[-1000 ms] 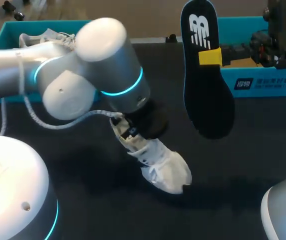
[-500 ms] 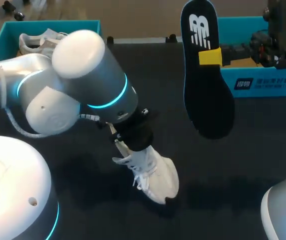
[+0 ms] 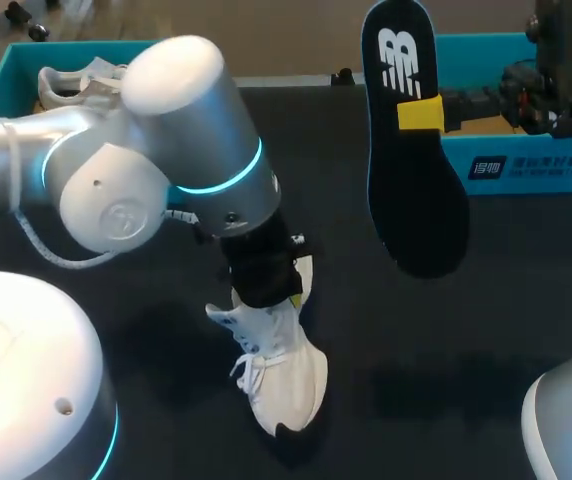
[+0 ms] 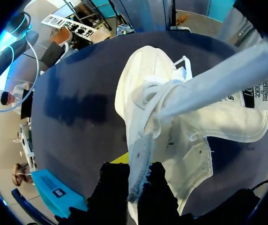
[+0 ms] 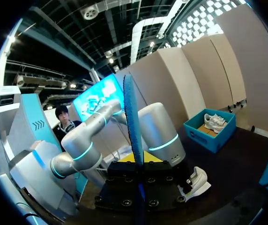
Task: Take the shoe out of the shoebox, open the shoe tongue, remove and reinsert the insole, then place the shoe into the shoebox
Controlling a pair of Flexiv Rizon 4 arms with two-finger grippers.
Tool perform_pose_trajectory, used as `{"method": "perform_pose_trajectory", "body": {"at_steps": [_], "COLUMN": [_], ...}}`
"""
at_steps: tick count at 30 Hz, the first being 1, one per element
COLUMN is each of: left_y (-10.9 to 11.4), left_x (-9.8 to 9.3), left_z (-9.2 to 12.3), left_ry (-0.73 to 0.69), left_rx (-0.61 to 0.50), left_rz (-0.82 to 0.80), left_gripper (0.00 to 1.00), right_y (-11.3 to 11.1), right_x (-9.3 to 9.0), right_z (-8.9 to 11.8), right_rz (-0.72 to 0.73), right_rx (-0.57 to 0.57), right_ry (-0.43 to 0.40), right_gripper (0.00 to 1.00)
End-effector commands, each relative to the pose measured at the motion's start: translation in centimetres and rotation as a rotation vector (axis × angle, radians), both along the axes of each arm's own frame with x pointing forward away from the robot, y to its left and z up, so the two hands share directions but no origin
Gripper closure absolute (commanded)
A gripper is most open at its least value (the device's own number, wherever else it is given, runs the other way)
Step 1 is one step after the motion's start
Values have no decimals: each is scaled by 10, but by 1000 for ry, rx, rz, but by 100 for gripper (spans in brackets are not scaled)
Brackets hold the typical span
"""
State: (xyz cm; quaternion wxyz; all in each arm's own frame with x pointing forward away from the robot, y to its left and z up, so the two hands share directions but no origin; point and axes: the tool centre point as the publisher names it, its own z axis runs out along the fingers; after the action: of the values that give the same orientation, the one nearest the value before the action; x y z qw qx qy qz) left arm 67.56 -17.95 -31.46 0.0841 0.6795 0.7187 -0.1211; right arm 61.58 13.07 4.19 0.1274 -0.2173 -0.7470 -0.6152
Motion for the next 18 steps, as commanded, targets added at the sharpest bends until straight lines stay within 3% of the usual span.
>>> {"method": "perform_pose_trajectory", "body": {"at_steps": [1, 18], "left_y": [-11, -33], "left_x": [0, -5], "left_z": [-15, -52], "left_ry": [5, 6], "left_rx": [24, 80], "left_rz": [-5, -70], "left_gripper": [100, 100], "right_y": [3, 3], "right_x": [3, 3], "right_z": [0, 0], "right_rz": [4, 4], "right_rx": [-3, -3], "right_ry": [2, 2], "right_gripper": [100, 100]}}
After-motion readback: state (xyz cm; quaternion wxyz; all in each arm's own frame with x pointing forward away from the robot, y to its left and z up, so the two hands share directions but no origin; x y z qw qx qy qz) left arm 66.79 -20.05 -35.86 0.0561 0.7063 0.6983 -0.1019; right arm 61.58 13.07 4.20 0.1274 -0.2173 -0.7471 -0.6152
